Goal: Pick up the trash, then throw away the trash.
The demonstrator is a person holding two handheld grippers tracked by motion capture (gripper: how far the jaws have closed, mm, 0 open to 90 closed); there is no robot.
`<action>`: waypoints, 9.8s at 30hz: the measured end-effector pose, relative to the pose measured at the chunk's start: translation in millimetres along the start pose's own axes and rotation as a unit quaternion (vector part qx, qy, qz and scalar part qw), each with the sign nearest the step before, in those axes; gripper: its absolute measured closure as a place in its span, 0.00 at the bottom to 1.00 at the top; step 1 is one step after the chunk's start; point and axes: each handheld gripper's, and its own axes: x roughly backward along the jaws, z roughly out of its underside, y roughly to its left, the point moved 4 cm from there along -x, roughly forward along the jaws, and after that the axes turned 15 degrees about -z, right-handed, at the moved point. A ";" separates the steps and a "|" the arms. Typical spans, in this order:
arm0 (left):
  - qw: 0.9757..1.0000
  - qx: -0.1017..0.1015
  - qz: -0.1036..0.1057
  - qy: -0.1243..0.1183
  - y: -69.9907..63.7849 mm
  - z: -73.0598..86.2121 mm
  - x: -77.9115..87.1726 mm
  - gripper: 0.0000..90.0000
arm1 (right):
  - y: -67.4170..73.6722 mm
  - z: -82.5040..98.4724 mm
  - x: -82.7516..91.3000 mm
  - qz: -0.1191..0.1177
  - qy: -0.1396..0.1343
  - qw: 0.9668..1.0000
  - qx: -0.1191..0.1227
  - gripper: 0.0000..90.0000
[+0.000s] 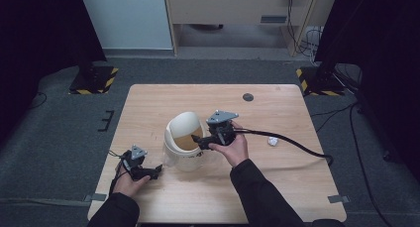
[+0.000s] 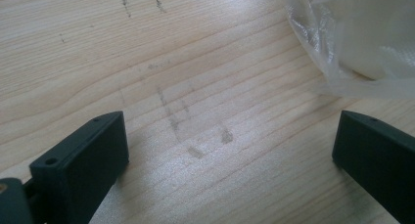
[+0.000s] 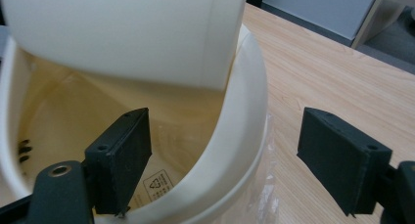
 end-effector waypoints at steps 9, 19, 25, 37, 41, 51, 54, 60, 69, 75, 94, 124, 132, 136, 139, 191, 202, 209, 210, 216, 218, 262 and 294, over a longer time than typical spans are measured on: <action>1.000 0.000 0.000 0.000 -0.3 0.1 0.1 0.00 | 8.0 -14.0 35.1 0.002 -0.027 1.000 0.014 0.22; 1.000 0.000 0.000 0.000 -0.6 0.1 0.2 0.00 | 8.4 -12.3 68.2 0.017 -0.040 0.999 0.010 0.21; 1.000 0.000 0.000 0.000 -0.6 0.1 0.2 0.00 | 2.3 0.9 87.4 0.030 -0.039 0.999 0.005 0.21; 1.000 0.000 0.000 0.000 -0.6 0.1 0.2 0.00 | -20.7 44.3 121.9 0.069 -0.033 0.997 -0.030 0.16; 1.000 0.000 0.000 -0.001 -0.7 0.1 0.2 0.00 | -30.6 58.2 131.0 0.079 -0.034 0.995 -0.041 0.16; 1.000 0.000 0.001 -0.001 -1.4 0.2 0.5 0.00 | -70.9 96.1 162.6 0.121 -0.027 0.989 -0.074 0.19; 1.000 0.000 0.001 -0.001 -1.4 0.3 0.5 0.00 | -83.4 105.6 171.7 0.144 -0.025 0.986 -0.086 0.21; 1.000 0.000 0.001 -0.001 -1.4 0.3 0.5 0.00 | -98.5 122.0 177.9 0.176 0.011 0.979 -0.101 0.24; 1.000 -0.001 0.002 -0.001 -1.5 0.3 0.6 0.00 | -116.0 138.0 177.6 0.202 0.024 0.973 -0.109 0.26; 1.000 -0.001 0.002 -0.001 -1.5 0.3 0.6 0.00 | -125.4 146.8 174.6 0.199 0.036 0.972 -0.122 0.28; 1.000 -0.001 0.002 -0.001 -1.5 0.3 0.6 0.00 | -138.2 161.0 150.5 0.170 0.081 0.972 -0.141 0.39; 1.000 0.000 0.001 -0.001 -1.8 0.2 0.6 0.00 | -140.5 163.8 135.7 0.159 0.129 0.965 -0.163 0.68; 1.000 -0.001 0.002 -0.001 -2.2 0.2 0.8 0.00 | -139.1 159.3 140.4 0.158 0.120 0.965 -0.174 0.73; 1.000 -0.001 0.002 -0.001 -2.3 0.2 0.8 0.00 | -138.5 157.2 142.4 0.160 0.111 0.965 -0.175 0.73; 1.000 -0.001 0.002 -0.001 -2.3 0.2 0.8 0.00 | -138.1 156.0 143.9 0.160 0.107 0.966 -0.172 0.73; 1.000 -0.004 0.006 -0.002 -3.3 0.1 1.0 0.00 | -79.5 61.3 183.8 0.120 -0.075 0.987 -0.073 0.73; 1.000 -0.004 0.006 -0.002 -3.4 0.1 1.0 0.00 | -55.9 35.9 183.8 0.094 -0.107 0.989 -0.043 0.73; 1.000 -0.004 0.006 -0.002 -3.4 0.1 1.0 0.00 | -41.3 20.9 182.9 0.078 -0.122 0.989 -0.027 0.73; 1.000 -0.004 0.006 -0.002 -3.3 0.1 1.0 0.00 | -39.5 19.5 182.2 0.073 -0.125 0.989 -0.028 0.73; 1.000 -0.004 0.006 -0.002 -3.3 0.1 1.0 0.00 | -30.3 10.0 178.6 0.062 -0.127 0.990 -0.014 0.73; 1.000 -0.004 0.006 -0.002 -3.4 0.1 1.0 0.00 | -27.4 7.2 175.7 0.059 -0.125 0.990 -0.009 0.73; 1.000 -0.004 0.006 -0.002 -3.3 0.1 1.0 0.00 | 31.4 -48.9 111.5 -0.043 -0.133 0.989 0.045 0.73; 1.000 -0.004 0.005 -0.002 -3.6 0.2 1.1 0.00 | 46.0 -15.0 59.5 -0.067 -0.102 0.992 0.015 0.73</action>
